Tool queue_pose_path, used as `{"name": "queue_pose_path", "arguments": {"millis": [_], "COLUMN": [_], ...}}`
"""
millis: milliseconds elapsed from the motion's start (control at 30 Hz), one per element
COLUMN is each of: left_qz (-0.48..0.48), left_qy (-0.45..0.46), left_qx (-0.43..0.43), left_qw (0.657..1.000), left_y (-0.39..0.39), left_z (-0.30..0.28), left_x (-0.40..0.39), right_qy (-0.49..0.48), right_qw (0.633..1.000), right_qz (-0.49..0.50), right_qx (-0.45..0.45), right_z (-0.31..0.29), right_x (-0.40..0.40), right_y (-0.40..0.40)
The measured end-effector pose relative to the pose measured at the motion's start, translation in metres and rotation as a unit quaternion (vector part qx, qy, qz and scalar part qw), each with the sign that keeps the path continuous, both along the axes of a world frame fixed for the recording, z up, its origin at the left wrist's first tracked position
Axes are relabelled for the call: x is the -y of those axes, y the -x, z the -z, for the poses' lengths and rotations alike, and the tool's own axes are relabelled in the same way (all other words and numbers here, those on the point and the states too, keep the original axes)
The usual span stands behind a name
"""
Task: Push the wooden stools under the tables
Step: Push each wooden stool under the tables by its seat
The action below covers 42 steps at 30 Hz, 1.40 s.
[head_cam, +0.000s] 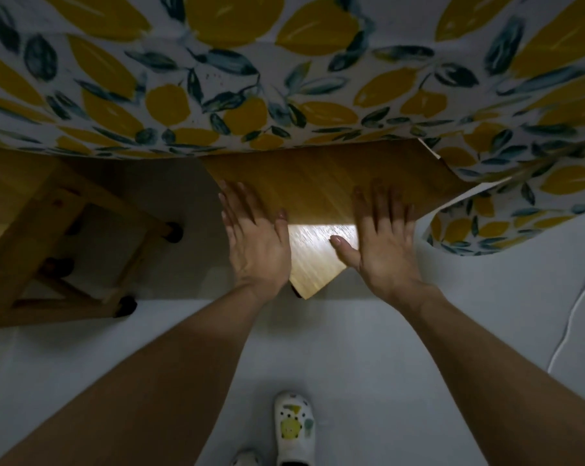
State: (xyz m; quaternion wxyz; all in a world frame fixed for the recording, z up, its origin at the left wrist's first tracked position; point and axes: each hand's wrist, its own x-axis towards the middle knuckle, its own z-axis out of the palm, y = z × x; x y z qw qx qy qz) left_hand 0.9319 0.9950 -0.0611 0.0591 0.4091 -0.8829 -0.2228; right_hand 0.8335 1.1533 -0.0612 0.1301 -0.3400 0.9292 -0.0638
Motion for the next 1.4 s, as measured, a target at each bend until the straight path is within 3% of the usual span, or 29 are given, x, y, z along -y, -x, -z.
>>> {"name": "queue_pose_path", "arguments": {"millis": [333,533,633,800,1000,1133,1233,1400], "left_qz": [0.036,0.24,0.315,0.256,0.188,0.14,0.163,0.225], "left_qy": [-0.044,-0.036,-0.017,0.009,0.124,0.118,0.103,0.098], "left_qx": [0.037,0.056,0.08,0.084,0.119,0.13,0.161,0.162], "left_qw": [0.998,0.969,0.945,0.963,0.967,0.974,0.968,0.956], "left_y": [-0.005,-0.052,-0.092,-0.195,-0.33,-0.382,-0.395,-0.397], "left_z": [-0.011,-0.012,-0.017,-0.021,-0.034,-0.032,-0.023,-0.006], "left_x": [0.009,0.055,0.081,0.162,0.337,0.445,0.498,0.521], "right_qy": [-0.029,-0.109,-0.073,0.065,0.148,0.198,0.167,0.011], "right_qw": [1.0,0.994,0.995,0.995,0.988,0.976,0.98,0.991], "right_qz": [0.004,0.016,0.062,0.077,-0.004,-0.069,-0.103,-0.128], "right_qx": [0.004,0.021,-0.023,-0.012,0.048,0.057,0.034,-0.023], "right_z": [-0.005,-0.022,-0.035,-0.03,-0.013,-0.021,-0.019,0.001], "right_x": [0.002,0.01,0.034,0.126,0.308,0.426,0.484,0.508], "right_y": [-0.002,-0.008,-0.041,-0.159,-0.309,-0.375,-0.404,-0.417]}}
